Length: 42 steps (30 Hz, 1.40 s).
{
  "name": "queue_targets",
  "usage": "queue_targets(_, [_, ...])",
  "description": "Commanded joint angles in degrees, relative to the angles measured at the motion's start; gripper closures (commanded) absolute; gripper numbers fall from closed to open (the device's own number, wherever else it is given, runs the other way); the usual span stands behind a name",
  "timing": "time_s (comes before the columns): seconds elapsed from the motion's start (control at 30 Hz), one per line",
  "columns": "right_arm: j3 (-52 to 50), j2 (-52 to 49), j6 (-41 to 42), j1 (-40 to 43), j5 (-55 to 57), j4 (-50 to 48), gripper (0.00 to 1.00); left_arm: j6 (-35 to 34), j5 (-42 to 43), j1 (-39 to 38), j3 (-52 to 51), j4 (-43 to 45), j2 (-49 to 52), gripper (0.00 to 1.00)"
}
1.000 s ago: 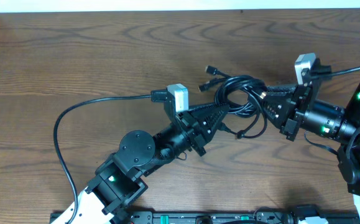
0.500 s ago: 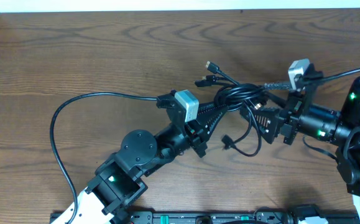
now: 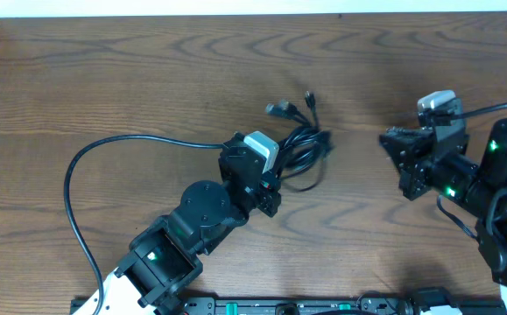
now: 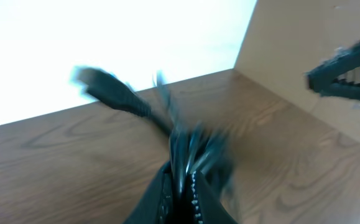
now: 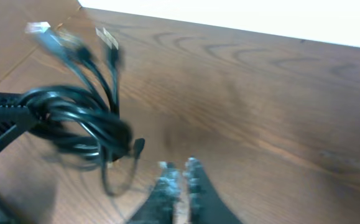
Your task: Untangle cables
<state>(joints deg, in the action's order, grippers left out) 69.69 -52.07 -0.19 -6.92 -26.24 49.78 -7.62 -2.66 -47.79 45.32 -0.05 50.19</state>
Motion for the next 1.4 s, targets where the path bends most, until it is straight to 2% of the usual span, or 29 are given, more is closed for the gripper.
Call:
queue_targets(0.0, [0.7,1.16,-0.79,-0.26,2.75,0.17,0.99,1.4,-2.95,-0.13,0.39,0.2,-1.07,0.93])
queue_targets(0.1, [0.7,1.77,-1.73,-0.26,1.64,0.63,0.99,1.44,-1.79,-0.13,0.39,0.09,-1.07,0.92])
queue_targets(0.2, [0.7,2.21,-8.94,-0.26,-5.57,1.81,0.99,2.05,1.01,-0.13,0.39,0.17,-1.07,0.93])
queue_targets(0.23, [0.7,2.27,-11.13,-0.26,-7.82,2.32,0.95,2.03,1.7,-0.13,0.39,0.26,-1.07,0.93])
queue_targets(0.3, [0.7,2.32,-15.69,-0.26,-12.33,3.56,0.84,2.03,3.67,-0.13,0.39,0.76,-1.07,0.92])
queue_targets(0.33, [0.7,2.32,-17.03,-0.26,-13.51,4.04,0.75,2.03,4.48,-0.15,0.39,1.25,-1.07,0.93])
queue_targets(0.43, [0.7,2.29,-19.3,-0.26,-14.71,5.22,0.39,2.03,8.22,-0.13,0.39,4.07,-1.07,0.93])
queue_targets(0.5, [0.7,2.29,-19.65,-0.26,-14.75,5.62,0.27,2.01,11.28,-0.13,0.39,6.56,-1.07,0.93])
queue_targets(0.57, [0.7,2.29,-19.76,-0.31,-15.5,5.81,0.22,2.01,13.9,-0.13,0.39,9.05,-1.05,0.93])
queue_targets(0.67, [0.7,2.29,-19.85,-0.31,-18.47,5.84,0.19,1.95,15.5,-0.15,0.39,11.02,-1.05,0.93])
queue_targets(0.97, [0.7,2.29,-20.24,-0.31,-26.88,4.66,0.21,-0.96,20.24,-0.2,0.39,15.34,-0.9,0.93])
queue_targets(1.17, [0.7,2.29,-20.24,-0.31,-26.86,4.42,0.31,-2.58,24.33,-0.2,0.39,18.93,-0.87,0.93])
queue_targets(1.33, [0.7,2.29,-20.22,-0.31,-26.84,3.32,0.32,-2.8,26.64,-0.2,0.39,20.15,-0.85,0.93])
queue_targets(1.37, [0.7,2.29,-20.22,-0.31,-26.84,3.13,0.37,-2.8,26.69,-0.2,0.39,20.13,-0.85,0.92])
